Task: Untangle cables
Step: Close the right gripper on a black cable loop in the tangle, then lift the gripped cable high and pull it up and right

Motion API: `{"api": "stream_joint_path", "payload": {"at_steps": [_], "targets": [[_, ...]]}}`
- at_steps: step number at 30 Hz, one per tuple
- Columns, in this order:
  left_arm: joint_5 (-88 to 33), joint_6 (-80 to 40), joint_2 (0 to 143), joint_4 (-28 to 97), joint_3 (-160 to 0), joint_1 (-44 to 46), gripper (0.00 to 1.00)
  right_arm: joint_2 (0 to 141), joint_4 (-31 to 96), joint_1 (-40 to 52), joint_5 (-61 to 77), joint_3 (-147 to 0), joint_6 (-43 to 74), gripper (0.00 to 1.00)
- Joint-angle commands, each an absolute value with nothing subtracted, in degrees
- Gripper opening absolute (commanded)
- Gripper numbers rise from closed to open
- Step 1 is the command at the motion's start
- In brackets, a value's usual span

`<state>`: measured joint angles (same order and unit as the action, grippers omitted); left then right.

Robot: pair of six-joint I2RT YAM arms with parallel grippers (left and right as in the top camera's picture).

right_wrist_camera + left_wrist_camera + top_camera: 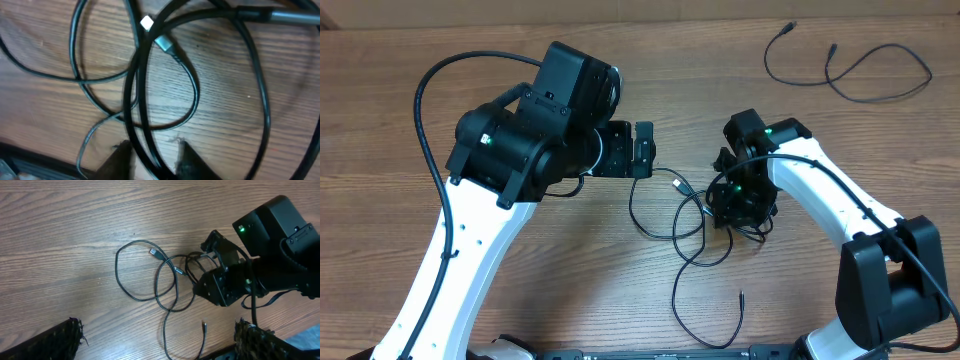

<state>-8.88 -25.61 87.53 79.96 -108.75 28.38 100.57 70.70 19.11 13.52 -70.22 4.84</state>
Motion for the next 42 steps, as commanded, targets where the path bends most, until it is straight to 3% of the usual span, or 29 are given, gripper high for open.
{"api": "stream_joint_path", "payload": {"at_steps": [1,2,9,19,31,35,42], "targets": [[-8.36,-26.39,86.56,79.94,-108.79,28.12,0.99,100.07,70.13,19.11,13.21,-70.13,4.75,0.10],[-8.36,-26.39,86.56,79.94,-108.79,28.12,1.00,100.07,70.28,19.11,13.56,-70.61,4.91,0.04],[-8.36,-26.39,86.56,79.94,-108.79,28.12,1.00,100.07,75.31,19.11,18.90,-81.71,5.15,0.04],[-8.36,-26.37,86.56,79.94,-108.79,28.12,0.99,100.03,89.71,18.96,19.35,-116.46,5.96,0.04],[-8.36,-26.39,86.56,79.94,-108.79,28.12,1.00,98.80,92.51,18.96,22.98,-145.53,5.98,0.04],[-8.36,-26.39,86.56,79.94,-108.79,28.12,1.00,98.45,91.46,18.94,16.64,-147.13,6.24,0.04],[-8.36,-26.39,86.56,79.94,-108.79,28.12,1.00,98.48,90.02,18.94,-6.04,-146.67,17.72,0.04]]}}
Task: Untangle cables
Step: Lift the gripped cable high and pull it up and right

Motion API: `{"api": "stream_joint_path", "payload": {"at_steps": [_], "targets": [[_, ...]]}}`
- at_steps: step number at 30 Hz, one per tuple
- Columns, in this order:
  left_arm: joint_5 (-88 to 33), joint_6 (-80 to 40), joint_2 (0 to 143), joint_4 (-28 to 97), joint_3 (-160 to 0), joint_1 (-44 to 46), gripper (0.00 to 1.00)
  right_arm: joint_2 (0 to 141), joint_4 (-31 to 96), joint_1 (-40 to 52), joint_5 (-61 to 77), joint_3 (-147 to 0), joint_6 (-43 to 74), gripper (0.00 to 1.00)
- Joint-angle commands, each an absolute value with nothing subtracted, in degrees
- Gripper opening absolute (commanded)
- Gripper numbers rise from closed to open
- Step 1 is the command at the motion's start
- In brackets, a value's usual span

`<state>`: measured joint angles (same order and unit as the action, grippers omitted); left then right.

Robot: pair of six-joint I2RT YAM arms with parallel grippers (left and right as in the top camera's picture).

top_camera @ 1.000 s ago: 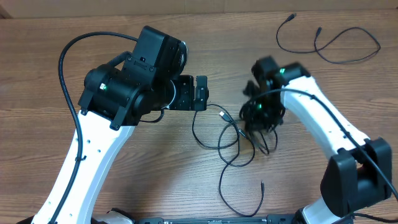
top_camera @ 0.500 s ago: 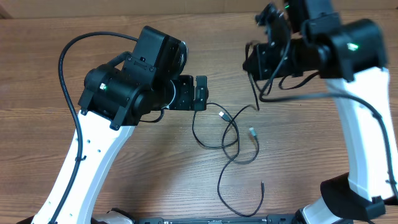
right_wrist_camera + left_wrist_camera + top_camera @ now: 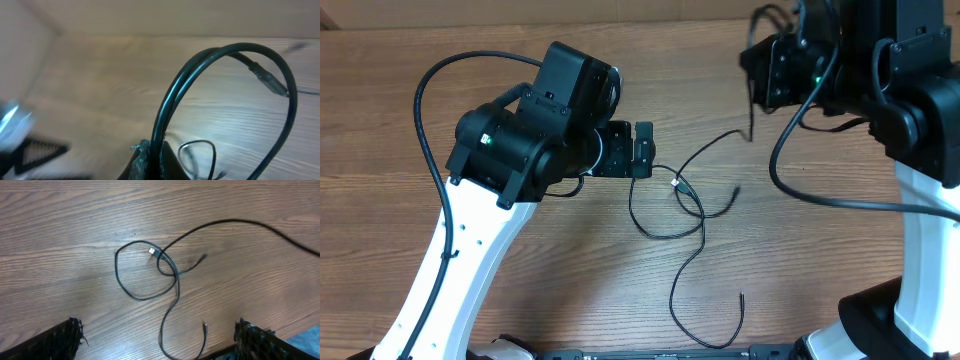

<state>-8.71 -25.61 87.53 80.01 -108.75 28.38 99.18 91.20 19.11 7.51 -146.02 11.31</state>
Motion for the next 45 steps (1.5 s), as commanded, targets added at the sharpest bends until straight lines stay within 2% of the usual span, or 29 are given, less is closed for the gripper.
{"api": "stream_joint_path", "payload": {"at_steps": [1,4,15,28,33,40,42,45], "targets": [[-8.36,-26.39,86.56,79.94,-108.79,28.12,1.00,98.48,89.30,18.94,-8.54,-146.69,18.85,0.04],[-8.36,-26.39,86.56,79.94,-108.79,28.12,1.00,98.45,85.91,18.94,-14.20,-146.71,21.06,0.04],[-8.36,-26.39,86.56,79.94,-108.79,28.10,1.00,93.67,71.20,18.44,-12.40,-146.76,21.02,0.04],[-8.36,-26.39,86.56,79.94,-108.79,28.12,0.99,91.33,60.95,10.37,-12.03,-146.76,21.08,0.04],[-8.36,-26.39,86.59,79.94,-108.79,28.12,1.00,91.33,60.95,10.37,-0.19,-146.74,23.22,0.04],[-8.38,-26.39,86.56,79.94,-108.79,28.12,1.00,91.33,58.13,10.37,29.45,-146.74,28.80,0.04],[-8.38,-26.39,86.56,79.94,-108.79,28.12,0.99,91.29,57.25,10.37,32.71,-146.74,28.97,0.04],[-8.36,-26.39,86.56,79.94,-108.79,28.12,1.00,91.24,57.28,10.28,29.32,-146.74,28.93,0.04]]}}
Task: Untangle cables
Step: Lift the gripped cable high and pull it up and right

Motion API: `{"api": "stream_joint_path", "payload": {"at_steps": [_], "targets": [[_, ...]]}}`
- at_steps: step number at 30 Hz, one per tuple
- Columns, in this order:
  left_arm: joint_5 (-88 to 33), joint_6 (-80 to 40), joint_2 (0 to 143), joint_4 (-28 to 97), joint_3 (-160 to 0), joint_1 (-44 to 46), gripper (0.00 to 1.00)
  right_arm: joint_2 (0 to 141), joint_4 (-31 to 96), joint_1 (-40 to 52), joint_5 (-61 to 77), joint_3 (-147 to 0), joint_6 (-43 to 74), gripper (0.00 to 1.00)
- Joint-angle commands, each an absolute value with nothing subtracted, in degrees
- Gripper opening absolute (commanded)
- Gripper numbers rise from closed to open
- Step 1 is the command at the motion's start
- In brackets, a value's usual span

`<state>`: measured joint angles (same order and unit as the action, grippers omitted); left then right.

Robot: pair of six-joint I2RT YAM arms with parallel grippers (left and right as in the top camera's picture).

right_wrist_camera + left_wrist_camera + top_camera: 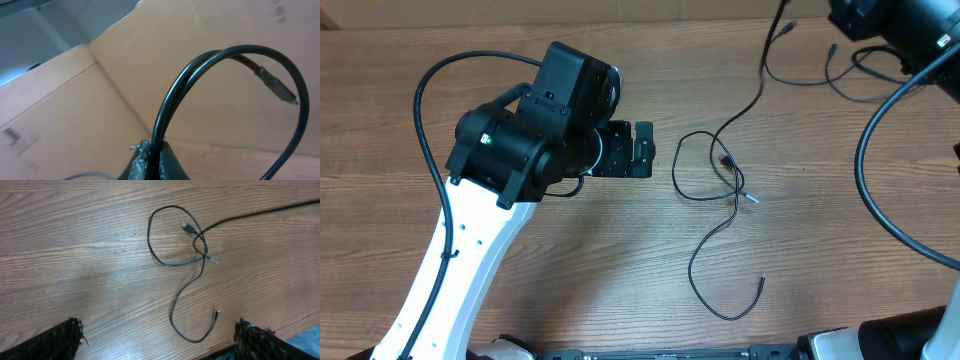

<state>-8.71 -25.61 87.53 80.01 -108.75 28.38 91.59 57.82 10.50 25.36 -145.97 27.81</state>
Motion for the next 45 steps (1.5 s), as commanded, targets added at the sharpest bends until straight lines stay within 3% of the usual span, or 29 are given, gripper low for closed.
{"api": "stream_joint_path", "payload": {"at_steps": [1,4,6,16,20,24,37,45], "targets": [[-8.36,-26.39,86.56,79.94,-108.79,28.12,0.99,91.24,57.56,9.98,25.87,-146.74,28.93,0.04],[-8.36,-26.39,86.56,79.94,-108.79,28.10,1.00,91.33,59.29,9.52,12.58,-146.69,28.93,0.04],[-8.36,-26.39,86.56,79.94,-108.79,28.12,1.00,91.39,59.90,9.52,11.05,-146.69,28.97,0.04],[-8.36,-26.39,86.56,79.94,-108.79,28.12,0.99,91.22,46.41,9.52,38.06,-146.71,35.16,0.04],[-8.36,-26.39,86.56,79.94,-108.79,28.12,0.99,91.35,47.48,9.52,33.63,-146.69,28.36,0.04],[-8.36,-26.39,86.56,79.94,-108.79,28.12,1.00,92.44,56.84,9.52,22.24,-146.58,25.45,0.04],[-8.36,-26.39,86.56,79.94,-108.79,28.12,1.00,90.45,54.11,9.54,23.51,-146.54,25.41,0.04],[-8.36,-26.39,86.56,79.94,-108.79,28.12,0.99,94.28,55.79,9.67,45.67,-145.32,16.38,0.04]]}}
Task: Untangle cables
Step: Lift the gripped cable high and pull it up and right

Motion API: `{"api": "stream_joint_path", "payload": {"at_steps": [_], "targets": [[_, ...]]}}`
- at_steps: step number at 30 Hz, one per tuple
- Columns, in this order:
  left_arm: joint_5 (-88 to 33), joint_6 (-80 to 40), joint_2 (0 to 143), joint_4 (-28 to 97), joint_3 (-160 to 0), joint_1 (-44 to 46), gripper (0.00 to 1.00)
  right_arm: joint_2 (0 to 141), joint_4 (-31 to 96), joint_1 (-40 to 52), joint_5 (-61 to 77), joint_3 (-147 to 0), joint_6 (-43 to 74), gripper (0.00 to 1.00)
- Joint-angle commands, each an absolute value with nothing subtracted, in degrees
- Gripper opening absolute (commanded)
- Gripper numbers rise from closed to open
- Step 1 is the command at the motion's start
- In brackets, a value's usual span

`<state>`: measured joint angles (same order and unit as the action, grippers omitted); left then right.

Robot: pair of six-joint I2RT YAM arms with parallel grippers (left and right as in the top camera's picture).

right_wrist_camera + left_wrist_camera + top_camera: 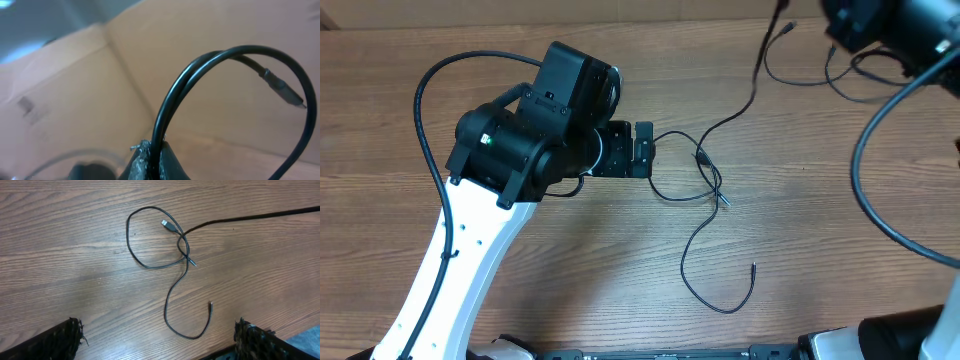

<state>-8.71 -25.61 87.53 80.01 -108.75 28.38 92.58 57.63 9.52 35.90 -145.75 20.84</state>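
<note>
A thin black cable lies on the table in a loop (672, 172) with a USB plug (169, 226) inside it and a tail ending in a small plug (753, 268). A thicker black cable (740, 105) crosses that loop and rises taut toward the top right. My right gripper (152, 156) is shut on a folded bend of this cable, held high, with its plug end (283, 93) hanging free. My left gripper (157, 340) hovers open above the loop, its fingers (55, 340) spread wide and holding nothing.
A separate black cable (850, 75) lies spread at the back right of the wooden table (520, 300). My raised right arm (890, 25) fills the top right corner. A cardboard wall shows behind the held cable in the right wrist view.
The loop and its tail have shifted a little to the left on the table. My right gripper still holds the cable high, now turned slightly. The left arm has not moved.
My right gripper was down on the tangle at the table's middle. Then it was raised, shut on the thick cable. Then it was high at the back right with the loop shifted right. Now the loop lies slightly further left.
</note>
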Motion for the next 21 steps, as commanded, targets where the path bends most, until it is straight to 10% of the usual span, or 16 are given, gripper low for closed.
{"api": "stream_joint_path", "payload": {"at_steps": [1,8,21], "targets": [[-8.36,-26.39,86.56,79.94,-108.79,28.12,0.99,94.32,54.57,9.67,45.60,-145.32,16.82,0.04],[-8.36,-26.39,86.56,79.94,-108.79,28.12,0.99,91.20,45.50,6.98,39.05,-146.47,21.41,0.04],[-8.36,-26.37,86.56,79.94,-108.79,28.12,0.99,91.13,72.40,4.69,-11.66,-145.67,21.17,0.04]]}}
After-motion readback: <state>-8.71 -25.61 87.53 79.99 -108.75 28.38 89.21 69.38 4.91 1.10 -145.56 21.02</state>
